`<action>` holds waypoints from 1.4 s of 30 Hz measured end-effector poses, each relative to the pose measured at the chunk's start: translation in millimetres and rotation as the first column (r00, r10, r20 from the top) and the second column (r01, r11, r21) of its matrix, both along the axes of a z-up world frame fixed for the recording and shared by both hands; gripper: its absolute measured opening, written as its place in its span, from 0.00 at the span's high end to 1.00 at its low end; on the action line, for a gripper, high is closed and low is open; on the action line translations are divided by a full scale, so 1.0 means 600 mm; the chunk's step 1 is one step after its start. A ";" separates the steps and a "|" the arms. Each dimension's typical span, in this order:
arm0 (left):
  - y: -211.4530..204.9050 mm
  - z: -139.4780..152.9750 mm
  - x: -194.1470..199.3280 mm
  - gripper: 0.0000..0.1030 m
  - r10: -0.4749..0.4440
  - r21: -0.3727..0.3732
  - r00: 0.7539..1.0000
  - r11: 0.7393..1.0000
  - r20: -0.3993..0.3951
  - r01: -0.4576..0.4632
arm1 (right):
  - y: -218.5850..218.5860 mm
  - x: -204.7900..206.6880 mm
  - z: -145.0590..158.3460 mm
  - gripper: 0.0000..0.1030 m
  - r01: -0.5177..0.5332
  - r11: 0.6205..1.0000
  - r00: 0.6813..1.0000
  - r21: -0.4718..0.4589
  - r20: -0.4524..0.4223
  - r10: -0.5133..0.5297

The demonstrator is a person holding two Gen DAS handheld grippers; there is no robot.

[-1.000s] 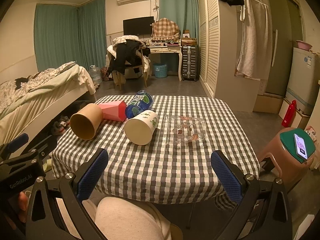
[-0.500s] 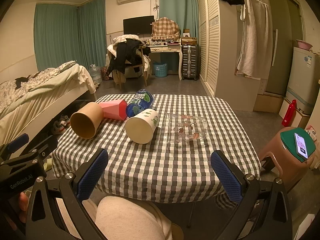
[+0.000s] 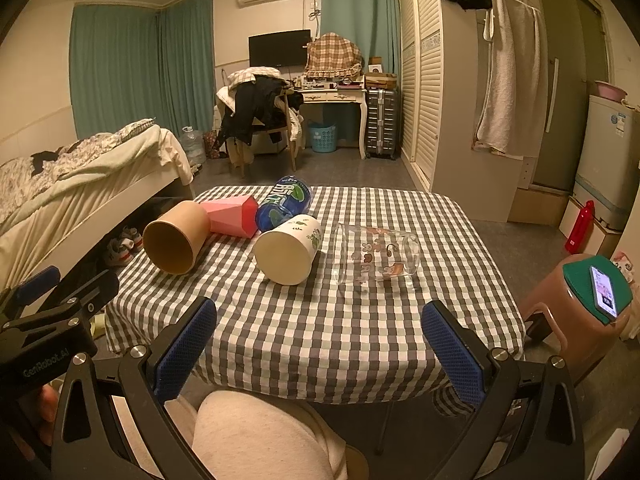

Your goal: Flip cup upside down

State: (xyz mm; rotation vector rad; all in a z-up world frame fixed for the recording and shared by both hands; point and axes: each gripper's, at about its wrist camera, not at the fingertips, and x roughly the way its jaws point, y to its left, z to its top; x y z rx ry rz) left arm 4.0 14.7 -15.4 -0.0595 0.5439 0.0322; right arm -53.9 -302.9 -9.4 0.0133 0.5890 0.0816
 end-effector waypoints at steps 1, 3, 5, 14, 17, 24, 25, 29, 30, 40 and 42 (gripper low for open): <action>0.002 -0.003 0.000 0.00 0.001 -0.001 1.000 1.000 -0.001 -0.001 | 0.000 0.000 0.000 0.00 0.000 1.000 1.000 0.001 0.000 0.000; 0.005 -0.008 0.000 0.00 0.003 -0.001 1.000 1.000 -0.004 -0.003 | 0.000 0.000 0.000 0.00 0.000 1.000 1.000 0.000 0.000 0.000; 0.007 -0.005 0.004 0.00 0.003 -0.003 1.000 1.000 -0.011 -0.003 | 0.004 0.002 0.000 0.00 0.003 1.000 1.000 -0.002 -0.004 -0.003; 0.032 0.004 0.036 0.00 0.015 -0.026 0.999 1.000 -0.032 -0.016 | 0.022 0.029 0.010 0.00 0.010 1.000 1.000 -0.015 -0.004 -0.010; 0.052 -0.003 0.058 0.00 0.041 -0.038 0.998 0.998 -0.048 -0.043 | 0.035 0.051 0.003 0.00 0.012 1.000 1.000 -0.023 -0.023 -0.013; 0.094 -0.029 0.117 0.00 0.072 -0.053 0.991 0.996 -0.113 -0.078 | 0.087 0.134 -0.033 0.00 -0.003 0.999 0.997 -0.053 -0.081 -0.001; 0.098 -0.033 0.125 0.00 0.072 -0.055 0.990 0.995 -0.121 -0.079 | 0.095 0.149 -0.040 0.00 -0.002 0.998 0.996 -0.065 -0.085 -0.003; 0.108 -0.049 0.150 0.00 0.072 -0.053 0.987 0.995 -0.146 -0.080 | 0.112 0.206 -0.065 0.00 0.016 0.994 0.993 -0.105 -0.111 -0.028; 0.110 -0.054 0.155 0.00 0.074 -0.050 0.986 0.995 -0.150 -0.083 | 0.114 0.220 -0.073 0.00 0.025 0.993 0.992 -0.113 -0.121 -0.039; 0.131 -0.094 0.201 0.00 0.059 -0.064 0.977 0.995 -0.207 -0.074 | 0.131 0.311 -0.136 0.02 0.066 0.984 0.977 -0.163 -0.190 -0.097; 0.133 -0.096 0.204 0.00 0.060 -0.065 0.976 0.995 -0.208 -0.075 | 0.135 0.317 -0.143 0.09 0.068 0.983 0.975 -0.173 -0.196 -0.102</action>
